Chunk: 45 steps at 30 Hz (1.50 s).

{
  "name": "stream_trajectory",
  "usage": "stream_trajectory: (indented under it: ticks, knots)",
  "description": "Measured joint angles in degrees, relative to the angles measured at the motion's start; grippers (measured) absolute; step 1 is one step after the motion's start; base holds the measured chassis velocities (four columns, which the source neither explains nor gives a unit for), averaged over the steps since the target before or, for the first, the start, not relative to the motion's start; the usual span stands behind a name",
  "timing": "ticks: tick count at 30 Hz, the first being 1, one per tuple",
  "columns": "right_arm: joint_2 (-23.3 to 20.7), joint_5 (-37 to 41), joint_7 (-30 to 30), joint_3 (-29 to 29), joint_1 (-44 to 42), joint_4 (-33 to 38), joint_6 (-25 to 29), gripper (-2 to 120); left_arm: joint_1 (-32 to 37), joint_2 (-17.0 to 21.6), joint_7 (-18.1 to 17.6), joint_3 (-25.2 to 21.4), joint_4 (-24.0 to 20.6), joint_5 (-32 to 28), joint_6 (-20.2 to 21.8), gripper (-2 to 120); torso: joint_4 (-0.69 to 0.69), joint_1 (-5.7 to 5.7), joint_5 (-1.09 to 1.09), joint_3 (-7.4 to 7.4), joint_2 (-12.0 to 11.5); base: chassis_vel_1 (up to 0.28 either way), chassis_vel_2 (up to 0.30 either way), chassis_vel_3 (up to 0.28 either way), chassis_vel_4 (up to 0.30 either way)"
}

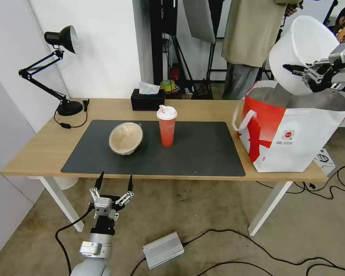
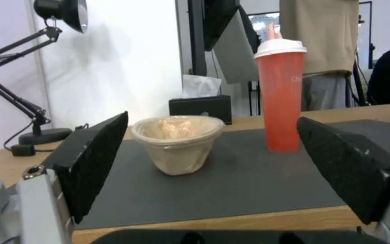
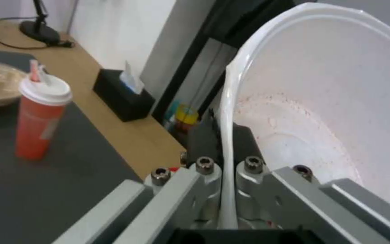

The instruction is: Pick up the trash from the table and place it into the takeout bag.

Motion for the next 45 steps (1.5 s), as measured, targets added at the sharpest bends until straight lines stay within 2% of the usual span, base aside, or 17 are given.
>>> stream_trajectory:
  ticks: [18,35,45]
  knots:
    - [1.36,-3.89,-0.38,-2.21,0.24,-4.3,1.04,0,0.04,-0.34,0.07,0.43,0.17,0.1,-0.3,100,0.0,0.0,0.0,0.0,0.0,0.0,0.0,0.0,0.0]
    - [5.18,-8.2,-0.38,-4.45,0.34,-8.51,1.6,0,0.68,-1.07,1.27,1.02,0.09,0.36,-1.15,100,0.0,0.0,0.0,0.0,0.0,0.0,0.0,0.0,0.0]
    - [7.37,-10.21,0.06,-8.37,4.71,-10.45,2.2,0,0.98,-1.44,1.51,1.26,0.18,0.56,-1.43,100,0.0,0.0,-0.01,0.0,0.0,0.0,0.0,0.0,0.0]
